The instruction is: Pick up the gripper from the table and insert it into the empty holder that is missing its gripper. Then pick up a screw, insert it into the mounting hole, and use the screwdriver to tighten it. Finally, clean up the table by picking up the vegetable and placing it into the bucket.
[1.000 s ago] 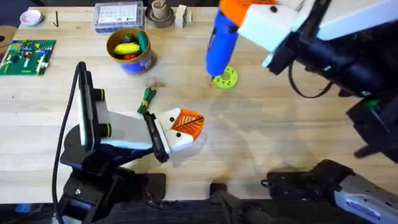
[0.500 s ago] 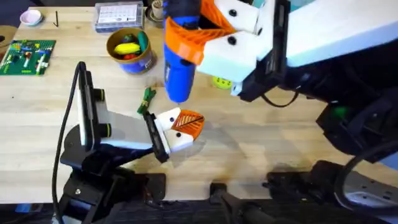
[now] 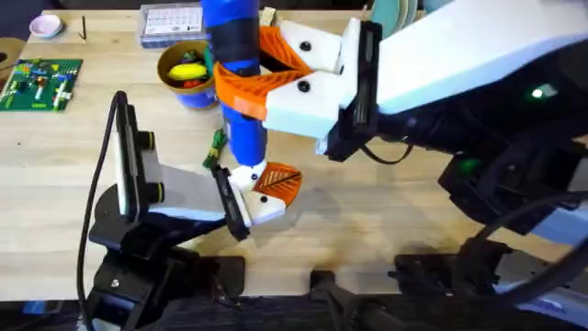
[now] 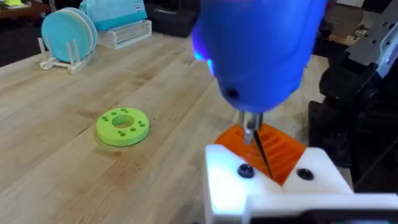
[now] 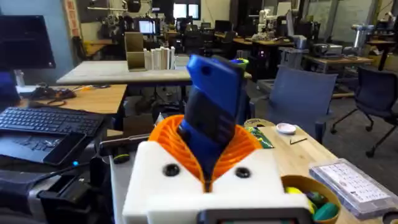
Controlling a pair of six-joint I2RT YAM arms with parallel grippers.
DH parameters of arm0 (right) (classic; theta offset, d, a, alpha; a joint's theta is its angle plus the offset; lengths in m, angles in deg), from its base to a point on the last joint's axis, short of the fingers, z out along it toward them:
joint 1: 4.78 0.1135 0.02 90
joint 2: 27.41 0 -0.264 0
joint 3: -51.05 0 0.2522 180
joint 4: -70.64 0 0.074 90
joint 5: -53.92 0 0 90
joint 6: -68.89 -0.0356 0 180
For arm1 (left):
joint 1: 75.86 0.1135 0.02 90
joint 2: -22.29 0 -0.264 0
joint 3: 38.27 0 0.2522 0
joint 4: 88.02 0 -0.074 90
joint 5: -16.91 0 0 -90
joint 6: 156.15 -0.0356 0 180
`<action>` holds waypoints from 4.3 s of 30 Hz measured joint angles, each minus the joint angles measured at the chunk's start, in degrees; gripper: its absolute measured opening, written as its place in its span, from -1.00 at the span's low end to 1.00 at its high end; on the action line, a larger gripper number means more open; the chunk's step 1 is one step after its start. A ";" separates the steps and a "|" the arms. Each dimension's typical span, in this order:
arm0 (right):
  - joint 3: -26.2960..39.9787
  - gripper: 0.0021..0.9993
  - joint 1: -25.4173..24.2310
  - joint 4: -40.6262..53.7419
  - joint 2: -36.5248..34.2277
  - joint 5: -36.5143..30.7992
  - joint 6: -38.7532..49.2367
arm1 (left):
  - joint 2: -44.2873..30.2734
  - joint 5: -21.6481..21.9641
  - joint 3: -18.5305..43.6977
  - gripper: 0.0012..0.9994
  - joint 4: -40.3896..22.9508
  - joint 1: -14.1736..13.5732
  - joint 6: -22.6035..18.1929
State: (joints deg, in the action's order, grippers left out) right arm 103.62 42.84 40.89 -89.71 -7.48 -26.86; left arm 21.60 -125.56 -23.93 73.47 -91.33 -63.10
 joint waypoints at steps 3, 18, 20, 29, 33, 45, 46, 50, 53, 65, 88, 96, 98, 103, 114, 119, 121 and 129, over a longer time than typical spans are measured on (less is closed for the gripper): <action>0.00 -0.96 0.00 0.33 -0.02 0.18 0.23 | 0.00 0.00 0.00 -0.98 0.00 0.00 0.00; 0.00 -0.96 0.25 0.23 -0.07 1.10 0.23 | 0.01 0.00 0.00 -0.98 0.00 0.00 0.00; 0.00 -0.96 0.48 0.26 -0.13 1.10 0.23 | 0.02 0.00 0.00 -0.98 0.00 0.00 0.00; 0.00 -0.96 0.87 0.24 -1.28 1.25 0.23 | 0.02 0.00 0.00 -0.98 0.00 0.00 0.00; 0.00 -0.96 0.87 0.42 -1.95 1.25 0.45 | 0.00 0.00 0.00 -0.98 0.00 0.00 0.00; 0.00 -0.96 0.87 0.33 -1.93 1.25 1.06 | 0.00 0.01 0.00 -0.98 0.00 0.00 0.00; 0.00 -0.96 0.87 0.35 -1.95 1.25 1.06 | 0.00 0.00 0.00 -0.98 0.00 0.00 0.00; 0.00 -0.96 0.87 1.96 -1.95 1.23 1.21 | 0.00 0.00 0.00 -0.98 -0.01 0.00 0.00; 0.00 -0.96 0.87 2.60 -1.93 1.04 1.73 | 0.00 -0.02 0.00 -0.98 -0.02 0.00 0.02; 0.00 -0.96 1.03 2.78 -1.94 1.47 3.05 | 0.00 0.42 0.00 -0.98 0.00 0.00 0.83; -1.03 -0.97 -4.68 -3.03 5.70 2.13 3.14 | 0.02 1.01 -0.02 -0.98 0.11 0.00 0.35; -0.94 -0.97 -16.04 16.98 4.58 0.21 4.38 | 0.02 1.03 -0.02 -0.98 0.11 0.00 0.35; -0.28 -0.97 -20.54 25.45 2.91 -0.62 6.49 | 0.02 1.02 -0.02 -0.98 0.11 0.00 0.35; 4.83 -0.97 -31.05 46.74 -4.53 -2.68 16.20 | 0.02 1.03 -0.02 -0.98 0.11 0.00 0.35; 32.87 -0.97 -39.89 64.41 -27.76 -17.84 45.70 | 0.02 1.01 -0.02 -0.98 0.11 0.00 0.35; 36.45 -0.97 -38.00 58.38 -37.30 -23.06 61.04 | 0.02 1.03 -0.02 -0.98 0.11 0.00 0.35; 36.46 -0.97 -36.98 57.26 -40.53 -24.06 66.98 | 0.02 1.03 -0.02 -0.98 0.11 0.00 0.35; 36.46 -0.97 -32.28 56.84 -48.72 -25.35 80.07 | 0.02 1.01 -0.02 -0.98 0.11 0.00 0.35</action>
State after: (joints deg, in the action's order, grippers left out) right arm 140.08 10.56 97.73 -138.43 -32.84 53.21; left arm 21.62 -124.55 -23.95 73.57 -91.33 -62.75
